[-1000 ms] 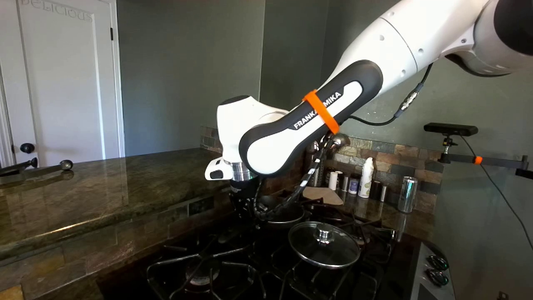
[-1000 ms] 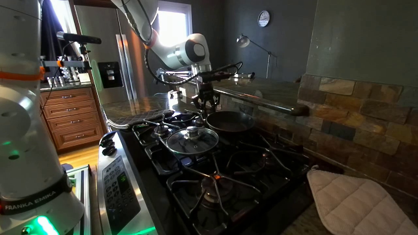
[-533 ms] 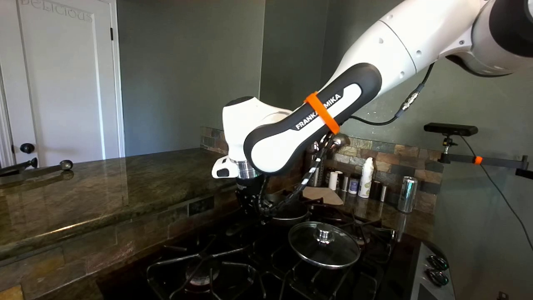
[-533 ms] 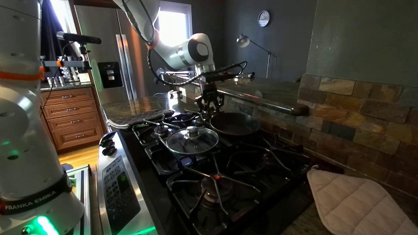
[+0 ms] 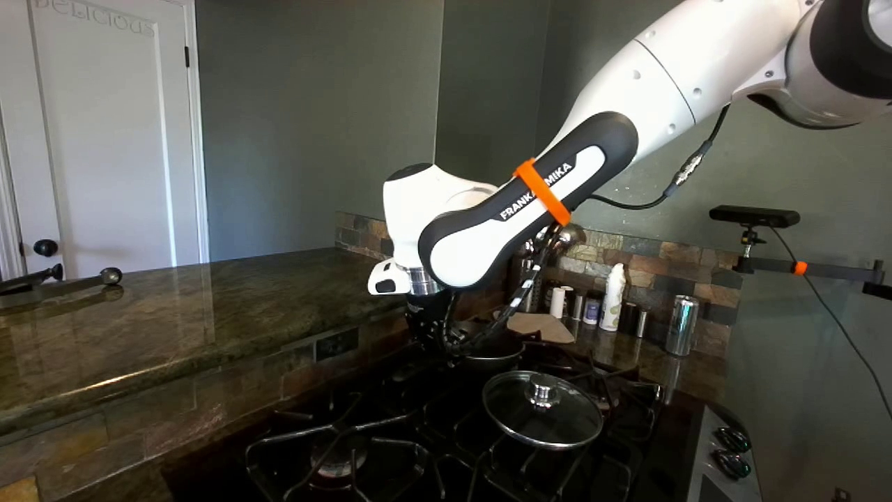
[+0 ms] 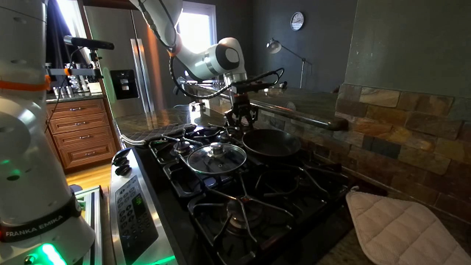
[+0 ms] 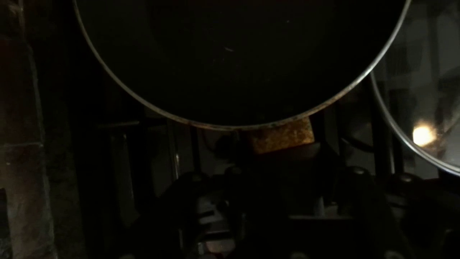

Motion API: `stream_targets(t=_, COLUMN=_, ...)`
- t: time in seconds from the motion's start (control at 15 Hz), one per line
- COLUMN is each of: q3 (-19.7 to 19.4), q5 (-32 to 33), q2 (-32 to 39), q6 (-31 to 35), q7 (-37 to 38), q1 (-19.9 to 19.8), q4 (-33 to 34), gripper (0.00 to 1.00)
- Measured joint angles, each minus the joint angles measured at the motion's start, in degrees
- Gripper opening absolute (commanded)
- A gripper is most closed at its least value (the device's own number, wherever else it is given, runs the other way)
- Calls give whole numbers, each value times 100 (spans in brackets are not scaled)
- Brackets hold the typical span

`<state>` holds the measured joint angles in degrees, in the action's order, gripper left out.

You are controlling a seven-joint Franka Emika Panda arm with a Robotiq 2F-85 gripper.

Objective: Move the black pan to the right then put the lid on top

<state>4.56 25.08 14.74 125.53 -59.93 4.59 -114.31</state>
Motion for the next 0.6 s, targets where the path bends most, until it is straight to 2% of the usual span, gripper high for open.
stream_targets(t=0.07, q3=-19, q5=21, q2=0, q6=0, q7=0, q1=-14, q4=-7, gripper=23)
stream_targets(t=0.13, q3=-40, q5=32, q2=-2, q6=0, q7=0, q1=-28, q4=-15, gripper=48)
stream_targets(t=0.53, q3=-78, q5=37, q2=-9, q6=0, q7=0, q1=-83, q4=-31, gripper=48)
stream_targets(t=0.6, q3=-78, q5=37, q2=-9, q6=0, q7=0, q1=-83, q4=-32, gripper=23)
